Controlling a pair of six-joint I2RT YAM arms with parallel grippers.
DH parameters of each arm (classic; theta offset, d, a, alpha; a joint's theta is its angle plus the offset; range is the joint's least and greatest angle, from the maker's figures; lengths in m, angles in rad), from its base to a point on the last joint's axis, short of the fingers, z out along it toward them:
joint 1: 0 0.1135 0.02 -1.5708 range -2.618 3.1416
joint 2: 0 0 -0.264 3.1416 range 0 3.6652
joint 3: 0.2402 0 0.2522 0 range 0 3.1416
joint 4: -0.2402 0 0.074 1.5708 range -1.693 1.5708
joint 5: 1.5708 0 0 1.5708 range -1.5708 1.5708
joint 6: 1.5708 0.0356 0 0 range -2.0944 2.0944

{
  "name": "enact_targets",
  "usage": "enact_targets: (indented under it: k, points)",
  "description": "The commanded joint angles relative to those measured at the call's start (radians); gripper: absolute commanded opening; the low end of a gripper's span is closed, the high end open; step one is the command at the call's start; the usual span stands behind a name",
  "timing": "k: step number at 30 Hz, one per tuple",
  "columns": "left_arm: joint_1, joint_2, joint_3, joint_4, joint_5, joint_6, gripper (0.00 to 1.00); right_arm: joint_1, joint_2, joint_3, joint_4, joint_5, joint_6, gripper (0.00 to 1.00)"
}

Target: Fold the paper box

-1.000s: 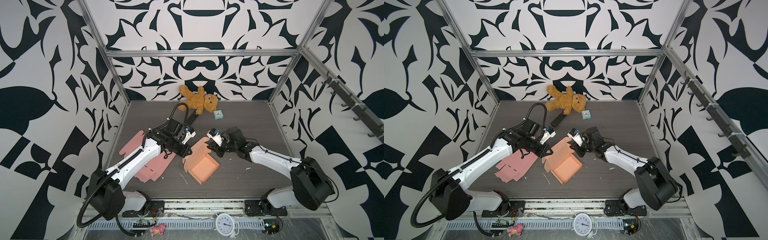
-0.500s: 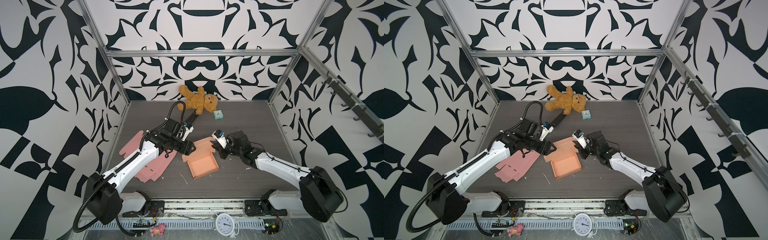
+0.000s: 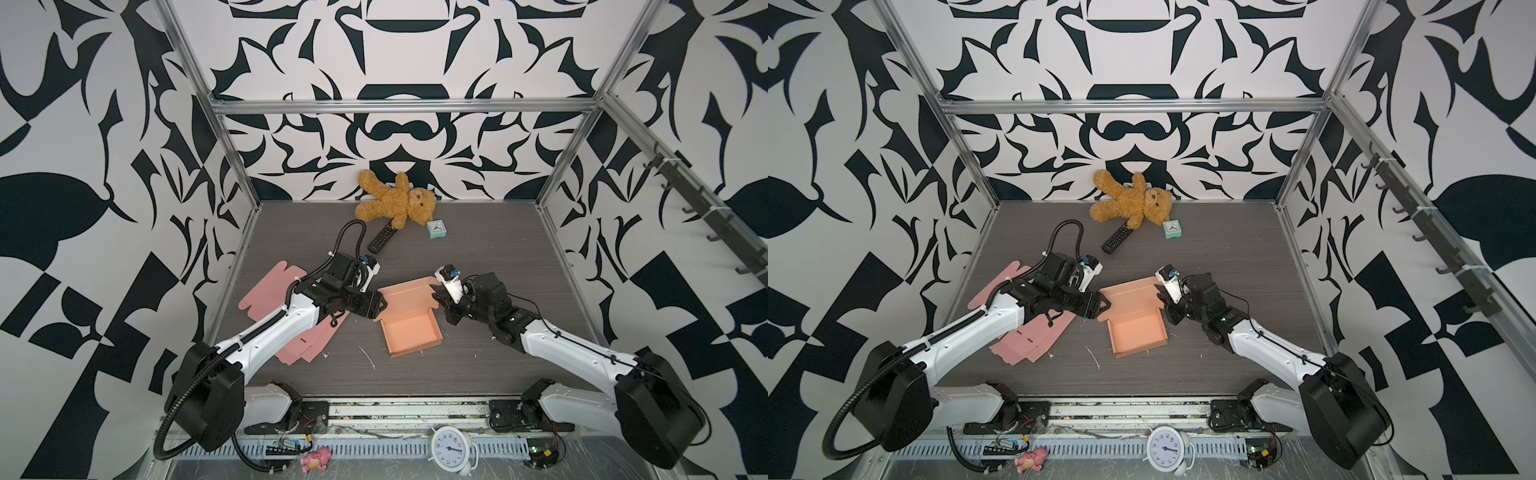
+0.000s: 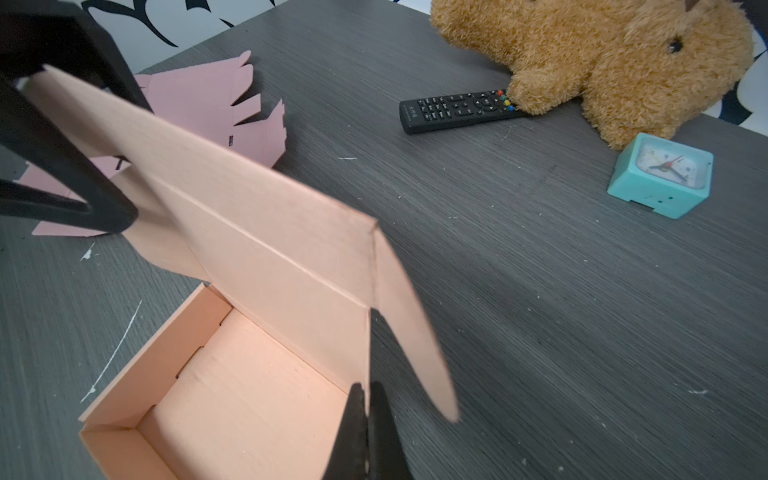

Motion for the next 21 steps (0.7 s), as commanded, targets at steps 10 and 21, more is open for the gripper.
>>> enact_targets:
  k: [10,21]
  points:
    - [0.003,-0.078,-0.075,0.083,0.05,-0.041,0.37,0.0,-0.009,0.008,0.004,0.064,0.036,0.01]
    - [0.002,-0.062,-0.07,0.081,0.055,-0.045,0.24,0.0,-0.02,0.007,-0.001,0.079,0.042,0.0]
